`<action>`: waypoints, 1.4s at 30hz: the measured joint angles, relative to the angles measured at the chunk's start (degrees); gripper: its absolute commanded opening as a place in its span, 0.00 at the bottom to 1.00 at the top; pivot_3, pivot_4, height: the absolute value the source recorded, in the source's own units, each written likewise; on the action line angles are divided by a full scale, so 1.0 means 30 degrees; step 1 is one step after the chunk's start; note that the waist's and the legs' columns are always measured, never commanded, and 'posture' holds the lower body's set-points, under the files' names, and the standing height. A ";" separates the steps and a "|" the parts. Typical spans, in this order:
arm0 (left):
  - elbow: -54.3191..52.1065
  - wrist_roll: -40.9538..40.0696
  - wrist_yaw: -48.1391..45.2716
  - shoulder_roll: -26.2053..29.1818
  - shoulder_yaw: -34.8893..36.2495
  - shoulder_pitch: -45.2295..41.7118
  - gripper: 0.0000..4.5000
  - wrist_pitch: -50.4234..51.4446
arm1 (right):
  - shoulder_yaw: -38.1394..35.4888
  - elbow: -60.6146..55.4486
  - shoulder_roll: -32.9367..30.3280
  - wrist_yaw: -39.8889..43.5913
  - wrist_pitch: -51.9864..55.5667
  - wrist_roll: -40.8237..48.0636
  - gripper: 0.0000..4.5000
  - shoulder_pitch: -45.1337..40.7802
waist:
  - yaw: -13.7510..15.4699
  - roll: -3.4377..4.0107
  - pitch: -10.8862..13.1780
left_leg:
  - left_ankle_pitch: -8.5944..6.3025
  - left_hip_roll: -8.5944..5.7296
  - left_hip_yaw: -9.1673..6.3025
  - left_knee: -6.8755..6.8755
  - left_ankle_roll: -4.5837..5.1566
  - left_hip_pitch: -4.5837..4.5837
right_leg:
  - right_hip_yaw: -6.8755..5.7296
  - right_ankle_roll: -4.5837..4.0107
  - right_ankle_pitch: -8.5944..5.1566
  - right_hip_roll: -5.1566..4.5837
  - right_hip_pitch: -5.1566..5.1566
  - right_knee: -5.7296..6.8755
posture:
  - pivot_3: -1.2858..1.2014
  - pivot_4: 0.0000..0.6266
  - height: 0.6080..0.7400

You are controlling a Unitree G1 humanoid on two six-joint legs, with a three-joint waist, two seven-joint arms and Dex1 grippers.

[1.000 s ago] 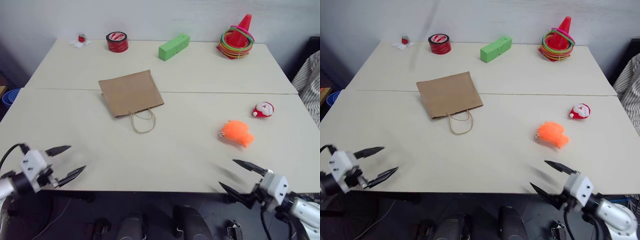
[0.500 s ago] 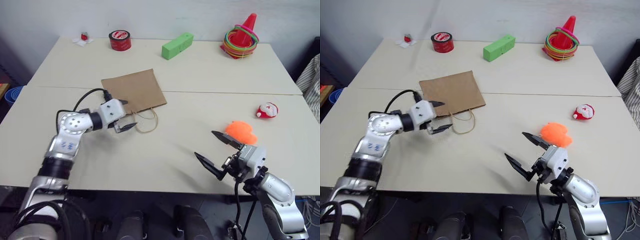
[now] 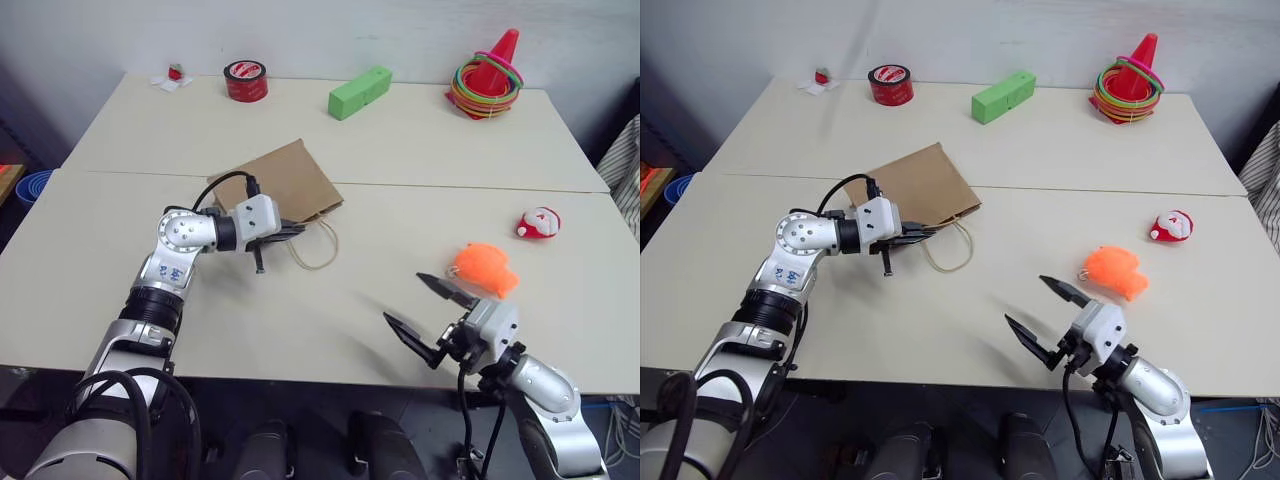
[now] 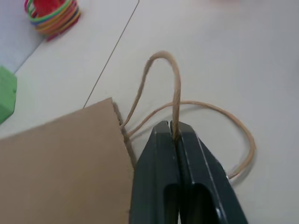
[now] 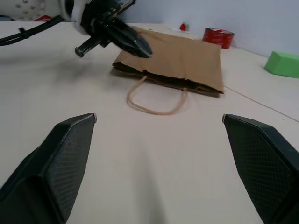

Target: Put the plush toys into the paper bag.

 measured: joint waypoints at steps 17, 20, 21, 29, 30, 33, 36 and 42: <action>-0.8765 -0.7061 -0.4974 0.0398 0.1213 0.0076 0.00 0.9202 | 0.5121 0.1445 0.1895 -0.1729 0.5727 -0.2913 0.00 -0.8644 | -0.0058 -0.0006 0.0005 | -0.0035 0.0058 -0.0037 0.0174 -0.0002 -0.0057 | 0.0179 -0.0008 -0.0004 0.0061 0.0000 0.0060 | 0.52 0.24 1.00; -0.9756 -0.7868 -0.4543 0.0367 0.1550 0.0317 0.00 1.0765 | 0.5670 0.3219 0.2575 -0.2332 0.5922 -0.3962 0.00 -0.9836 | -0.0134 -0.0006 0.0005 | -0.0040 0.0058 -0.0035 0.0174 0.0003 -0.0059 | 0.0185 -0.0007 -0.0003 0.0062 -0.0002 0.0056 | 0.52 0.24 1.00; -1.0079 -0.8052 -0.4422 0.0328 0.1560 0.0358 0.00 1.1124 | 0.5810 0.3811 0.2924 -0.2599 0.5922 -0.4272 0.00 -1.0106 | -0.0148 -0.0007 0.0005 | -0.0042 0.0063 -0.0034 0.0173 -0.0003 -0.0058 | 0.0185 -0.0007 -0.0004 0.0066 -0.0006 0.0061 | 0.52 0.24 1.00; -1.1652 -0.9910 -0.3061 0.0049 0.2746 0.0638 0.00 1.3839 | 0.6528 0.8570 0.4719 -0.4255 0.5444 -0.6483 0.00 -1.1230 | -0.0314 -0.0006 0.0005 | -0.0046 0.0079 -0.0032 0.0171 -0.0019 -0.0060 | 0.0190 -0.0008 -0.0004 0.0084 -0.0008 0.0058 | 0.52 0.24 1.00; -1.1795 -0.9938 -0.3080 0.0081 0.2750 0.0702 0.00 1.3926 | 0.6525 0.8830 0.4910 -0.4298 0.5443 -0.6499 0.00 -1.1228 | -0.0361 -0.0006 0.0005 | -0.0047 0.0079 -0.0032 0.0171 -0.0021 -0.0061 | 0.0192 -0.0008 -0.0004 0.0084 -0.0009 0.0057 | 0.52 0.24 1.00; -1.1787 -0.9951 -0.3100 0.0250 0.2827 0.0716 0.00 1.3986 | 0.6467 0.9061 0.5280 -0.4353 0.5398 -0.6463 0.00 -1.1139 | -0.0524 -0.0006 0.0005 | -0.0051 0.0089 -0.0036 0.0169 -0.0032 -0.0057 | 0.0190 -0.0008 -0.0004 0.0090 -0.0007 0.0058 | 0.52 0.24 1.00; -1.0996 -0.9913 -0.3126 0.0616 0.3056 0.0431 0.00 1.3830 | 0.6338 0.8977 0.5303 -0.4372 0.5000 -0.6406 0.00 -1.0670 | -0.0582 -0.0005 0.0005 | -0.0057 0.0107 -0.0032 0.0167 -0.0048 -0.0046 | 0.0194 -0.0012 -0.0006 0.0112 -0.0005 0.0058 | 0.52 0.24 1.00; -0.8090 -0.9760 -0.2479 0.0707 0.4414 -0.1869 0.00 1.3189 | 0.6175 0.8826 0.5293 -0.4871 0.5481 -0.6549 0.00 -1.0658 | -0.0555 -0.0012 0.0001 | -0.0057 0.0108 -0.0029 0.0170 -0.0049 -0.0038 | 0.0196 -0.0012 -0.0005 0.0109 0.0006 0.0055 | 0.52 0.24 1.00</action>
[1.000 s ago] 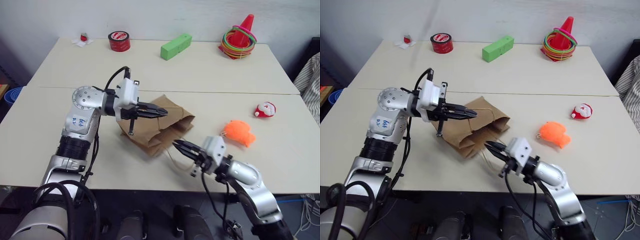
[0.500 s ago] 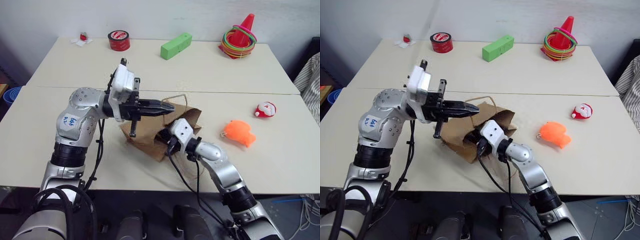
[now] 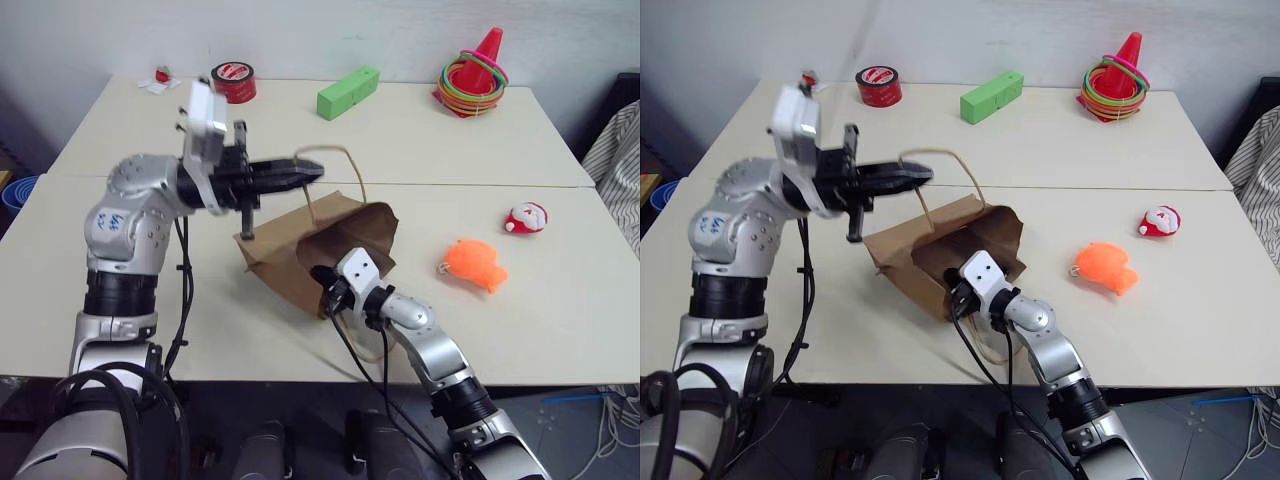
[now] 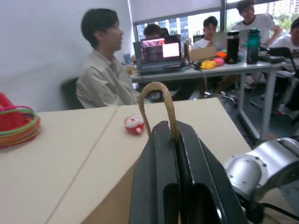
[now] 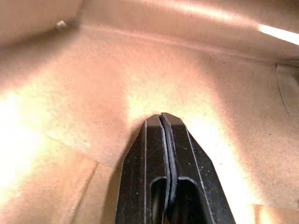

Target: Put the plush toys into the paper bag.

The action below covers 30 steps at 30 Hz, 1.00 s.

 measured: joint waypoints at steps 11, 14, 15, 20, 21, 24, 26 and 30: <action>0.0667 -0.0510 0.0164 -0.0915 0.0643 -0.1297 0.00 0.0233 | 0.0014 -0.0087 0.0208 -0.0889 0.1406 -0.0541 0.00 -0.0437 | -0.0034 -0.0001 -0.0001 | -0.0003 0.0008 0.0009 0.0000 -0.0009 0.0014 | 0.0011 0.0000 0.0000 0.0006 0.0001 0.0007 | 0.52 0.24 1.00; 0.0040 -0.0863 0.0198 -0.1036 0.0687 -0.1064 0.00 0.0550 | 0.0017 -0.0234 0.0225 -0.1007 0.1899 -0.0629 0.00 -0.0549 | -0.0037 -0.0001 0.0000 | -0.0003 0.0008 0.0009 0.0000 -0.0009 0.0015 | 0.0018 0.0000 0.0000 0.0003 0.0001 0.0008 | 0.52 0.24 1.00; -0.0166 -0.0807 0.0178 -0.1037 0.0629 -0.0803 0.00 0.0439 | 0.0018 -0.0303 0.0230 -0.1012 0.2097 -0.0628 0.00 -0.0569 | -0.0038 0.0001 -0.0001 | -0.0006 0.0008 0.0013 -0.0001 -0.0013 0.0029 | 0.0024 0.0000 0.0000 0.0002 0.0007 0.0009 | 0.52 0.24 1.00; -0.0297 0.0520 0.0150 -0.1076 -0.0309 0.1374 0.00 -0.1086 | -0.0358 -0.0927 0.0228 -0.0759 0.2447 -0.0247 0.00 -0.0230 | 0.0017 0.0004 -0.0003 | -0.0010 0.0007 0.0008 -0.0012 -0.0014 0.0027 | 0.0018 -0.0001 -0.0001 -0.0002 0.0016 -0.0004 | 0.52 0.24 1.00; -0.0300 0.0687 0.0158 -0.1140 -0.0374 0.1551 0.00 -0.1295 | -0.0501 -0.1092 0.0233 -0.0635 0.2304 -0.0024 0.00 -0.0040 | 0.0024 0.0004 -0.0003 | -0.0014 0.0007 0.0007 -0.0012 -0.0009 0.0021 | 0.0017 -0.0001 -0.0001 -0.0003 0.0014 -0.0009 | 0.52 0.24 1.00; -0.0308 0.0835 0.0228 -0.1456 -0.0439 0.1575 0.00 -0.1751 | -0.1105 -0.1633 0.0274 0.0077 0.2129 0.1154 0.08 0.0715 | -0.0005 0.0005 -0.0003 | -0.0027 0.0008 0.0010 -0.0015 -0.0004 -0.0011 | 0.0018 -0.0001 0.0000 -0.0001 -0.0013 -0.0024 | 0.52 0.24 1.00; -0.0303 0.0848 0.0383 -0.1744 -0.0472 0.1557 0.00 -0.1974 | -0.1203 -0.2497 -0.0140 0.0658 0.2161 0.1673 0.20 0.0929 | -0.0012 0.0007 -0.0001 | -0.0029 0.0009 0.0011 -0.0017 -0.0004 -0.0029 | 0.0015 -0.0001 0.0000 0.0002 -0.0029 -0.0027 | 0.52 0.24 1.00; -0.0209 0.0888 0.0497 -0.2001 -0.0552 0.1277 0.00 -0.2298 | -0.1643 -0.5842 -0.2080 0.2546 0.2127 0.3044 0.51 0.2035 | 0.0012 0.0009 0.0000 | -0.0035 0.0023 0.0009 -0.0024 -0.0008 -0.0031 | 0.0005 0.0000 0.0000 0.0021 -0.0027 -0.0050 | 0.52 0.24 1.00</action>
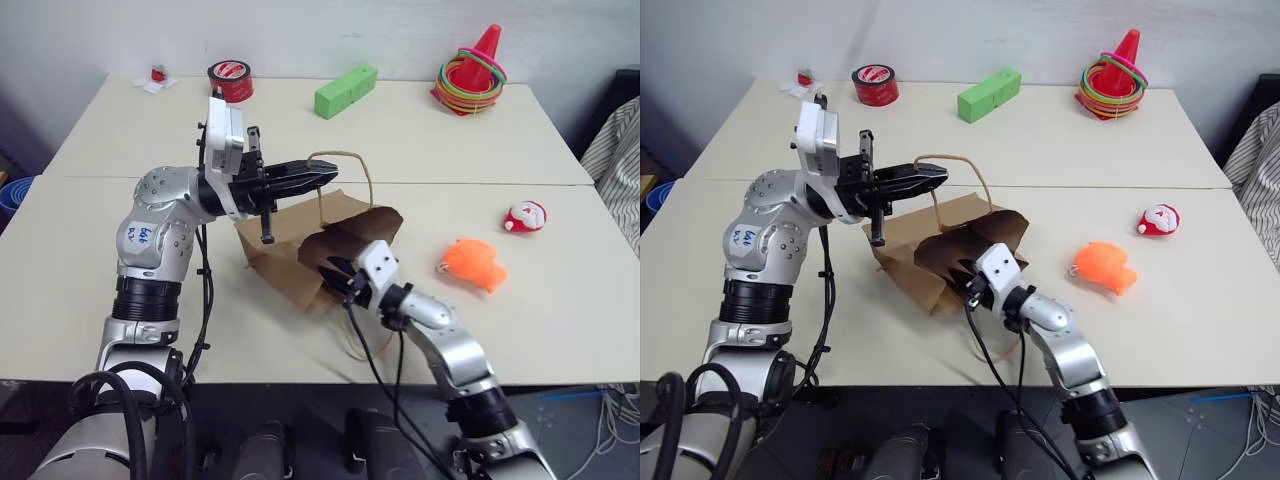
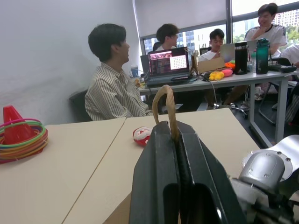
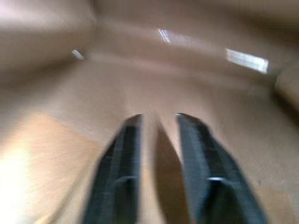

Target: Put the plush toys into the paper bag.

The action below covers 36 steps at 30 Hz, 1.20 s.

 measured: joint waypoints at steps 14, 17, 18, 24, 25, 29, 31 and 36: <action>0.0300 0.0646 -0.0725 0.0229 -0.0570 -0.0191 0.00 -0.0963 | -1.2036 -0.6240 -0.1702 0.1348 -0.5633 0.3821 0.99 1.4913 | 0.0809 0.0002 0.0003 | -0.0053 0.0012 0.0029 -0.0007 0.0033 0.0065 | 0.0014 0.0008 0.0003 0.0041 0.0083 -0.0065 | 0.52 0.24 1.00; 0.0301 0.0732 -0.0767 0.0241 -0.0574 -0.0153 0.00 -0.1133 | -1.3958 -0.4068 -0.1199 0.1134 -0.7965 0.3187 0.99 1.6943 | 0.0746 0.0001 0.0003 | -0.0090 0.0016 0.0053 -0.0007 0.0040 0.0096 | 0.0048 0.0009 0.0003 0.0033 0.0096 -0.0109 | 0.52 0.24 1.00; 0.0301 0.0783 -0.0776 0.0231 -0.0619 -0.0154 0.00 -0.1165 | -1.4080 -0.3641 -0.1195 0.1075 -0.8370 0.2991 0.99 1.7092 | 0.0626 0.0001 0.0003 | -0.0093 0.0020 0.0064 -0.0008 0.0036 0.0105 | 0.0071 0.0009 0.0004 0.0030 0.0094 -0.0119 | 0.52 0.24 1.00; 0.0232 0.1355 -0.0962 -0.0244 -0.1571 0.0172 0.00 -0.1584 | -1.3651 -0.3165 -0.3528 -0.0208 -0.6719 0.1843 0.99 1.3619 | 0.0046 0.0015 0.0008 | -0.0074 0.0040 0.0079 -0.0002 -0.0007 0.0149 | 0.0126 -0.0017 -0.0009 0.0030 0.0065 -0.0035 | 0.52 0.24 1.00; 0.0227 0.1412 -0.0956 -0.0332 -0.1738 0.0285 0.00 -0.1628 | -1.3406 -0.3020 -0.4346 -0.0376 -0.5974 0.1592 0.99 1.2312 | 0.0017 0.0021 0.0011 | -0.0070 0.0040 0.0077 -0.0003 -0.0011 0.0134 | 0.0125 -0.0024 -0.0013 0.0029 0.0046 -0.0031 | 0.52 0.24 1.00; 0.0198 0.1453 -0.0927 -0.0360 -0.1924 0.0375 0.00 -0.1651 | -1.1429 -0.1458 -0.6403 -0.0461 -0.3688 0.0676 0.99 0.8403 | 0.0098 0.0022 0.0011 | -0.0041 0.0059 0.0052 0.0001 -0.0055 0.0108 | 0.0073 -0.0097 -0.0054 0.0051 0.0017 0.0001 | 0.52 0.24 1.00; 0.0118 0.1453 -0.0914 -0.0225 -0.1918 0.0426 0.00 -0.1619 | -1.0331 0.0033 -0.6905 -0.0411 -0.2966 0.0181 0.95 0.6573 | 0.0244 0.0026 0.0014 | -0.0038 0.0060 0.0051 0.0001 -0.0049 0.0088 | 0.0053 -0.0102 -0.0059 0.0051 0.0014 -0.0003 | 0.52 0.24 1.00; -0.0165 0.1444 -0.0891 0.0290 -0.1881 0.0463 0.00 -0.1262 | -0.8151 0.4907 -0.7892 0.0137 -0.1307 -0.0640 0.65 0.2070 | 0.0517 0.0035 0.0021 | -0.0028 0.0049 0.0056 0.0029 -0.0013 0.0072 | 0.0039 -0.0086 -0.0050 0.0039 0.0020 -0.0007 | 0.52 0.24 1.00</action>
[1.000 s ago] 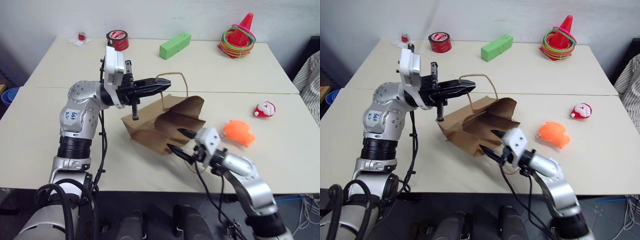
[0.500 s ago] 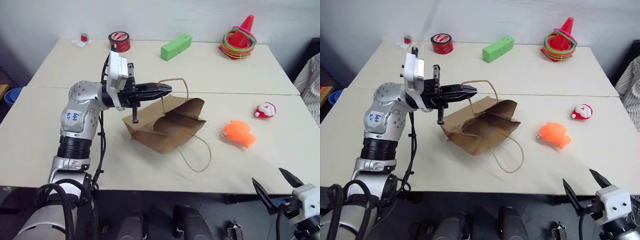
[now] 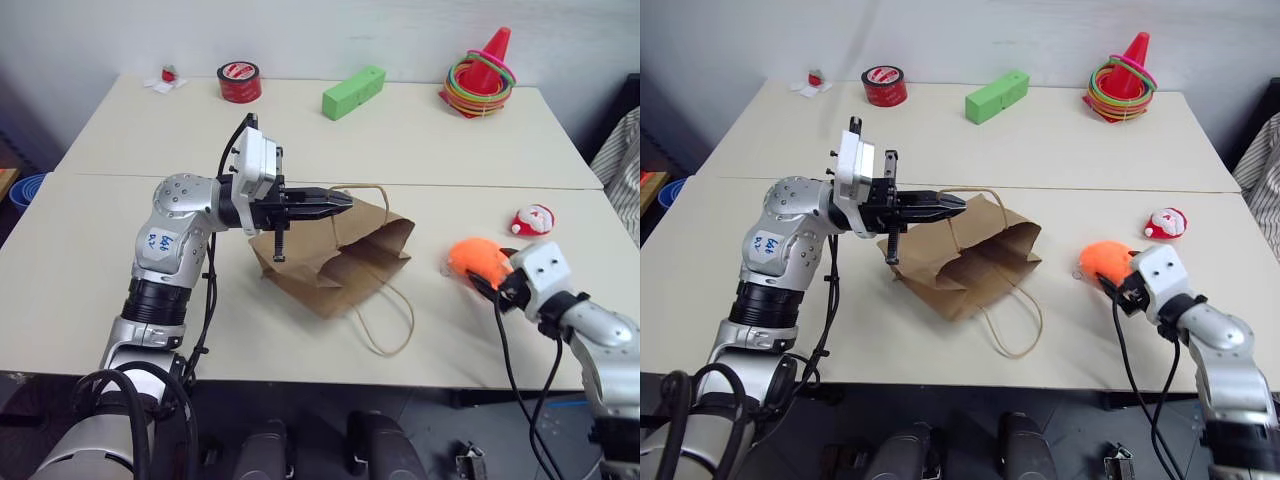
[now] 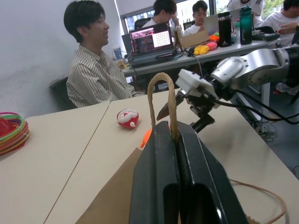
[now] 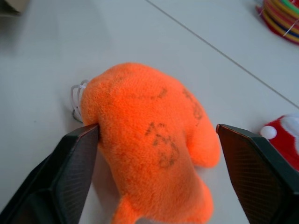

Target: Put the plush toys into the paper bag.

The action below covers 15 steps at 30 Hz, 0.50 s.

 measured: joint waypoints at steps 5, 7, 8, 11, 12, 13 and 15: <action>-0.0457 -0.0088 0.0261 0.0227 0.0317 0.0002 0.00 0.0535 | 0.0466 0.1779 -0.0491 0.1667 -0.1245 0.0131 0.27 -0.1124 | -0.0008 -0.0001 0.0000 | -0.0005 0.0004 -0.0022 0.0000 0.0009 -0.0034 | -0.0030 0.0026 0.0014 0.0007 0.0013 0.0009 | 0.52 0.24 1.00; -0.0462 -0.0108 0.0361 0.0233 0.0376 0.0002 0.00 0.0755 | 0.0459 0.1699 -0.0537 0.2665 -0.1980 0.0550 0.12 -0.1040 | -0.0035 0.0000 0.0000 | -0.0005 0.0004 -0.0019 0.0000 0.0009 -0.0033 | -0.0027 0.0033 0.0018 0.0010 0.0013 0.0009 | 0.52 0.24 1.00; -0.0471 -0.0122 0.0376 0.0235 0.0439 0.0003 0.00 0.0835 | 0.0444 0.1291 -0.0538 0.3423 -0.2322 0.1022 0.06 -0.0808 | -0.0035 0.0000 0.0000 | -0.0004 0.0006 -0.0021 0.0000 0.0008 -0.0033 | -0.0028 0.0034 0.0018 0.0015 0.0012 0.0011 | 0.52 0.24 1.00; -0.0490 -0.0236 0.0415 0.0241 0.0674 0.0001 0.00 0.1154 | 0.0412 -0.1307 -0.0582 0.5746 -0.2422 0.3173 0.01 0.0222 | -0.0047 0.0000 0.0000 | -0.0004 0.0017 -0.0023 -0.0001 0.0005 -0.0032 | -0.0027 0.0036 0.0019 0.0024 0.0011 0.0015 | 0.52 0.24 1.00; -0.0488 -0.0244 0.0419 0.0223 0.0677 -0.0004 0.00 0.1212 | 0.0401 -0.2259 -0.0585 0.6236 -0.2193 0.3901 0.01 0.0459 | -0.0058 -0.0001 0.0000 | -0.0004 0.0017 -0.0021 0.0000 0.0005 -0.0028 | -0.0025 0.0038 0.0020 0.0025 0.0016 0.0016 | 0.52 0.24 1.00; -0.0488 -0.0273 0.0421 0.0204 0.0677 -0.0004 0.00 0.1252 | 0.0396 -0.3424 -0.0663 0.6608 -0.1578 0.4760 0.01 0.0688 | -0.0049 0.0000 0.0000 | -0.0004 0.0016 -0.0021 0.0001 0.0005 -0.0026 | -0.0023 0.0040 0.0021 0.0022 0.0015 0.0017 | 0.52 0.24 1.00; -0.0475 -0.0316 0.0422 0.0183 0.0692 -0.0007 0.00 0.1369 | 0.0588 -0.6377 -0.1019 0.6821 0.0257 0.6353 0.01 0.0975 | -0.0038 -0.0001 0.0000 | -0.0003 0.0017 -0.0035 0.0001 0.0002 -0.0022 | -0.0028 0.0040 0.0021 0.0014 0.0020 0.0021 | 0.52 0.24 1.00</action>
